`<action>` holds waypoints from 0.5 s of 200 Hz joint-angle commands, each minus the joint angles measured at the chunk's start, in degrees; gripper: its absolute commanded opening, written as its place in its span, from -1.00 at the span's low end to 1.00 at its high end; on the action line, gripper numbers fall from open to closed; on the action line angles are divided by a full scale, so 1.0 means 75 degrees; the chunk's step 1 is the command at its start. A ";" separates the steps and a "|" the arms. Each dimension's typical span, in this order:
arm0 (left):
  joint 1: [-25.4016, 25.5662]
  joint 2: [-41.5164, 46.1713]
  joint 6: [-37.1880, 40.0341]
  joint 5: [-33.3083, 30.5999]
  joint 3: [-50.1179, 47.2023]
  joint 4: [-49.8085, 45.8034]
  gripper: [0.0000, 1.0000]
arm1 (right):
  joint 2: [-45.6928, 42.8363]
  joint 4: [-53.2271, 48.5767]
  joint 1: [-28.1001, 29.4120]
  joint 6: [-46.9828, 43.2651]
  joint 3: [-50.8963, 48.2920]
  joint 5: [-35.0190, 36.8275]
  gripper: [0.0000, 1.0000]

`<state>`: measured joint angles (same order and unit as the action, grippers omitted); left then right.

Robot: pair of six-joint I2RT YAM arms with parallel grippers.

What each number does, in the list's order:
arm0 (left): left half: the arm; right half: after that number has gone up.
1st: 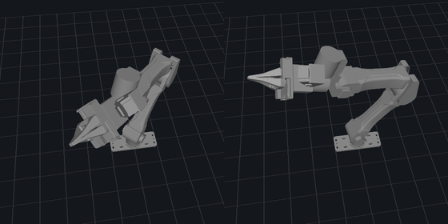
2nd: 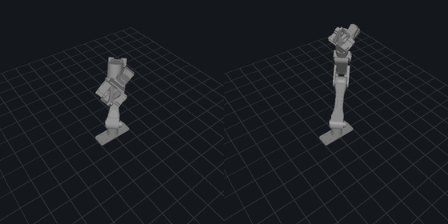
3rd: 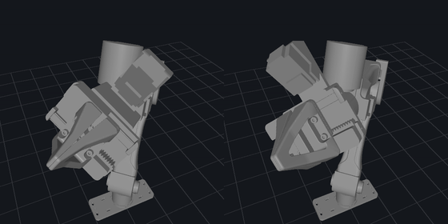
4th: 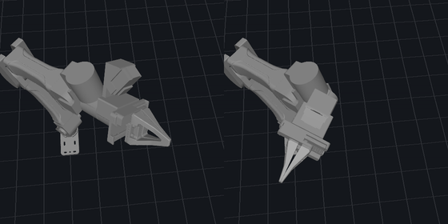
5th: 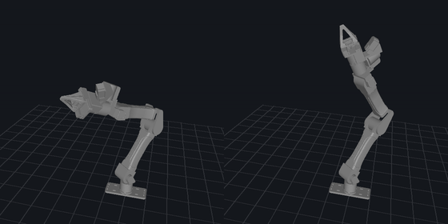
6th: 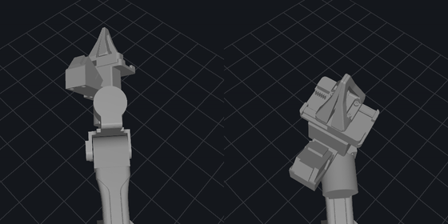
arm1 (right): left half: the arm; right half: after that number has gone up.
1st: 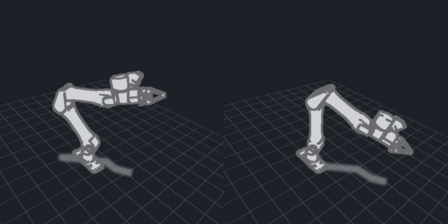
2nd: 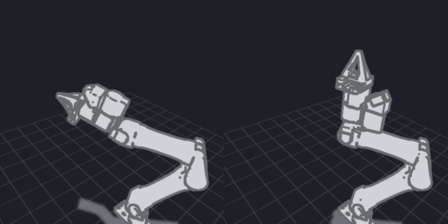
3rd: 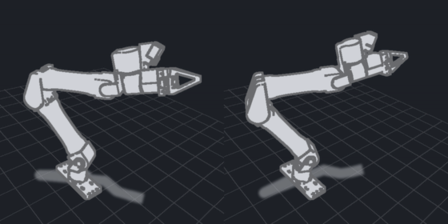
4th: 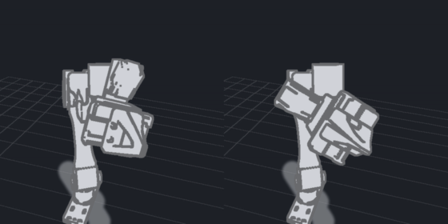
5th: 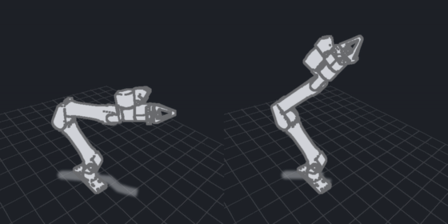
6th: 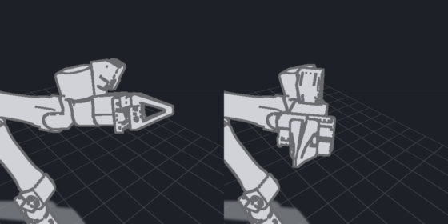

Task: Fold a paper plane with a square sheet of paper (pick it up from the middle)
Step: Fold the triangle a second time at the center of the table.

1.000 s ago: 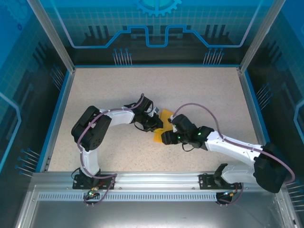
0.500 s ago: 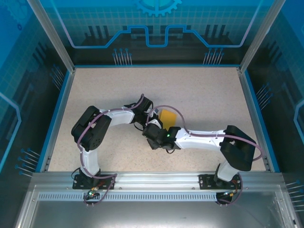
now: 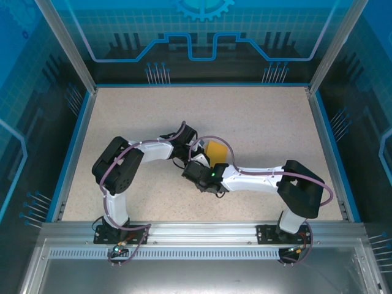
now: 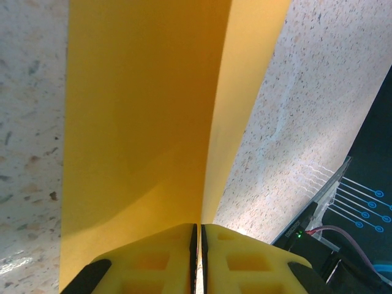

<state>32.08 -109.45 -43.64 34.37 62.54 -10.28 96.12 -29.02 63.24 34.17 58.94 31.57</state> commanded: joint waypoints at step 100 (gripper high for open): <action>-0.0024 0.0442 -0.0126 -0.0028 0.0239 -0.0403 -0.50 | -0.0739 0.0169 -0.0185 -0.0149 -0.0290 -0.0180 -0.92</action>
<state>32.08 -108.88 -43.64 34.30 62.54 -11.05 92.79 -28.88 63.00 33.34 58.48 31.88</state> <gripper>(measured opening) 0.244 0.055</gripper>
